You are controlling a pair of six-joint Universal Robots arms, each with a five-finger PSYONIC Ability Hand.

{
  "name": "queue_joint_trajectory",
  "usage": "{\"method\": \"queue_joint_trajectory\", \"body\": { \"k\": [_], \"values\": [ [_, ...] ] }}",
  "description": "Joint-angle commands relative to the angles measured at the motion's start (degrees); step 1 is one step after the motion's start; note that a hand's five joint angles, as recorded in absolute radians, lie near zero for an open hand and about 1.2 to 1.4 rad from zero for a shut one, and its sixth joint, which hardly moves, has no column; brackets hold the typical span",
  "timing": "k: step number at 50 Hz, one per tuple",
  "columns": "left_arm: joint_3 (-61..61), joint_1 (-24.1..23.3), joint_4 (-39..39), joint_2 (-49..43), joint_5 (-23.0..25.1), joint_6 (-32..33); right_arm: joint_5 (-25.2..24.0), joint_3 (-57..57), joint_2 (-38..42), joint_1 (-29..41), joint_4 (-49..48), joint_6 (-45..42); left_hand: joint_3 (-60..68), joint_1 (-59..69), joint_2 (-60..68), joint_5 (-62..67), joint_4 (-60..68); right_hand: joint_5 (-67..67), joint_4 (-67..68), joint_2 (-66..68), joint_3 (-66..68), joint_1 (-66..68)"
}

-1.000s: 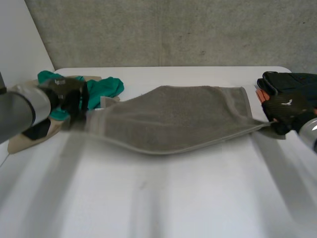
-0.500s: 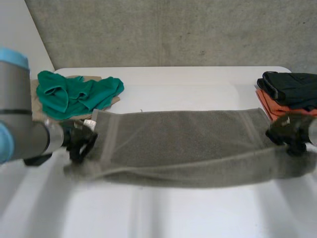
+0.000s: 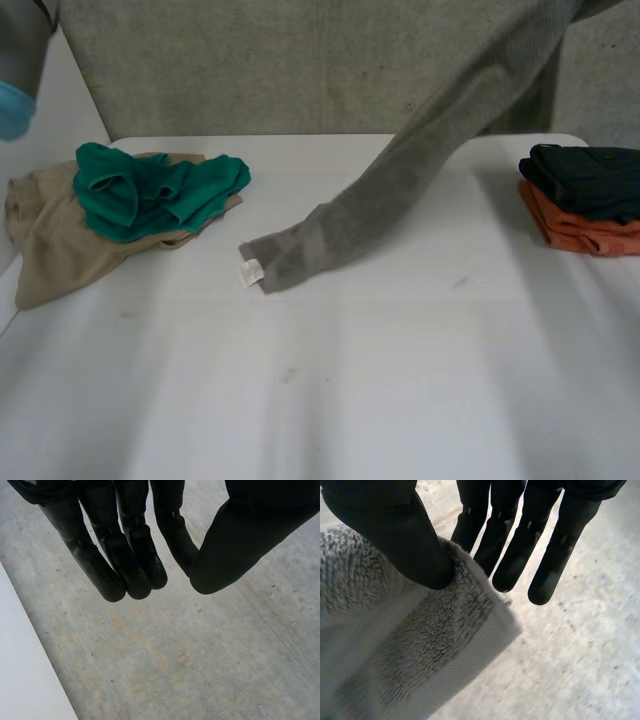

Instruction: Fold the laundry.

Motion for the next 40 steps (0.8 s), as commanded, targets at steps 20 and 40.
{"method": "queue_joint_trajectory", "body": {
  "k": [20,40],
  "values": [
    [-16.6,-9.1,1.0,-9.6,7.5,-3.2,-14.3,15.0,-18.5,6.2,11.4,-0.2,-53.0,-50.6,-53.3,-52.6,-53.4,13.1,11.5,12.5,11.9,14.7],
    [-2.3,-21.1,-11.6,-24.4,11.3,-9.4,-17.6,10.5,-30.1,6.9,12.1,16.8,-24.9,-22.4,-25.2,-24.5,-25.2,13.1,11.5,12.5,11.9,14.7]
  ]
}}
